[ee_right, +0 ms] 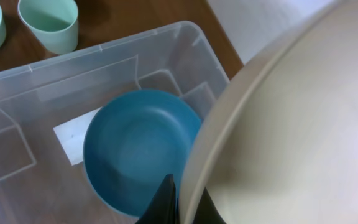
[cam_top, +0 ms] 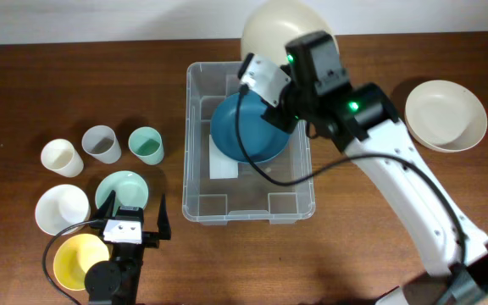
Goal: Pack container
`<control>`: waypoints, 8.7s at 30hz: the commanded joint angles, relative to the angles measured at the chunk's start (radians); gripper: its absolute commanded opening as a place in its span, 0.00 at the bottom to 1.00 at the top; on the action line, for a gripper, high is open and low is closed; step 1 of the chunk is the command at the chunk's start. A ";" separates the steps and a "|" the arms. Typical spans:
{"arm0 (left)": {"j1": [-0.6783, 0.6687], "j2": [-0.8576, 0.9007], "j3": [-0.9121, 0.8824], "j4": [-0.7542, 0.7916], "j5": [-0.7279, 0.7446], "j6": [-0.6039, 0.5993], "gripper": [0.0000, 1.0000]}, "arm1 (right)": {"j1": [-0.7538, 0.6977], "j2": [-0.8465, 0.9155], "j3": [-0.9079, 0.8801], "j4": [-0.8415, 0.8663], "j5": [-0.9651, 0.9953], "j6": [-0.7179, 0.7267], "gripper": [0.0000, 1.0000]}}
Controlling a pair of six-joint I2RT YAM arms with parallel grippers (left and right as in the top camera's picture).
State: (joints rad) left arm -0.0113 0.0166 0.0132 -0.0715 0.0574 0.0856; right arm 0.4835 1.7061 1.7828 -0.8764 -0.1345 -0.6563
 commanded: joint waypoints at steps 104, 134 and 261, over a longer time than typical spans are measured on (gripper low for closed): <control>-0.001 -0.003 -0.004 -0.004 0.018 0.005 1.00 | -0.729 0.740 0.396 -0.242 0.211 0.723 0.04; -0.001 -0.003 -0.004 -0.004 0.018 0.005 1.00 | 0.112 0.335 0.339 -0.366 -0.042 -0.158 0.04; -0.001 -0.003 -0.004 -0.005 0.000 0.005 1.00 | -0.222 0.691 0.444 -0.095 0.015 0.507 0.04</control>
State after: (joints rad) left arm -0.0113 0.0166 0.0132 -0.0719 0.0563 0.0856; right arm 0.2653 2.3802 2.2379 -0.9707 -0.1284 -0.1566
